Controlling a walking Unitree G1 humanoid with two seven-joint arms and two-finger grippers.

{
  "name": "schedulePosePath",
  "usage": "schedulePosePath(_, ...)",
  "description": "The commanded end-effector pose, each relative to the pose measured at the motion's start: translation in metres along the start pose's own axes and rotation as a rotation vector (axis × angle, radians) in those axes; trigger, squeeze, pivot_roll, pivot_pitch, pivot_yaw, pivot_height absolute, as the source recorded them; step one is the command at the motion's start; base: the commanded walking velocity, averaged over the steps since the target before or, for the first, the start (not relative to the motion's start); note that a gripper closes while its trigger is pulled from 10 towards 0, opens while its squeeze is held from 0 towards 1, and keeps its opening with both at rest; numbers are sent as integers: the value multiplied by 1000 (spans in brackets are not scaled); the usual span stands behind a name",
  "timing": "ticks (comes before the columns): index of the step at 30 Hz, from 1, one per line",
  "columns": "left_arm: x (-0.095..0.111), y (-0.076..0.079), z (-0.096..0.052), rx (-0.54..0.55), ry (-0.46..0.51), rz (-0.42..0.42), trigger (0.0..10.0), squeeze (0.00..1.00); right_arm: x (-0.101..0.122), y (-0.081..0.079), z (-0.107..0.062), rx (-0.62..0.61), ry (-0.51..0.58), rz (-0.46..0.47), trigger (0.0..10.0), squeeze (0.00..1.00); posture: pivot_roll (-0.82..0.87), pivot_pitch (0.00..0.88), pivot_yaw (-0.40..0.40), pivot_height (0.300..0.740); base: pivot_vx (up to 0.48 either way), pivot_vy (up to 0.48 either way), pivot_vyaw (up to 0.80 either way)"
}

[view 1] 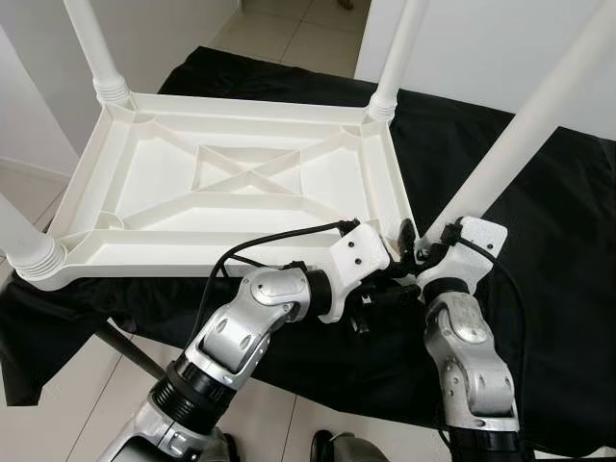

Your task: Building children table

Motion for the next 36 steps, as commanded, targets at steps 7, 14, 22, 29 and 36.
schedulePosePath(7,-1,-3,0,30,-5,0,10000,0,2,5,4,287,-30,-71,10000,220,22,133,-81,740,0,0,0)
schedulePosePath(14,1,-4,-1,33,-3,2,10000,0,7,15,7,511,-45,-148,10000,0,24,136,-66,740,0,0,0)
schedulePosePath(22,1,-4,-1,27,-3,-4,10000,0,3,24,10,654,-62,-187,10000,0,27,135,-61,740,0,0,0)
schedulePosePath(29,1,-3,-2,27,-6,-5,10000,0,-14,37,11,717,-110,-188,0,0,37,136,-68,740,0,0,0)
schedulePosePath(36,-1,-3,-4,30,-11,-5,10000,0,-18,43,11,712,-108,-201,0,0,37,136,-70,740,0,0,0)
Point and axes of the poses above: a point about 5 cm out from each wrist's last joint towards the gripper, its own z axis pointing out of the wrist towards the gripper, its own x axis along the axis of the wrist's last joint, y = z × x, the point moved 2 cm from there along z, pointing out of the wrist towards the gripper
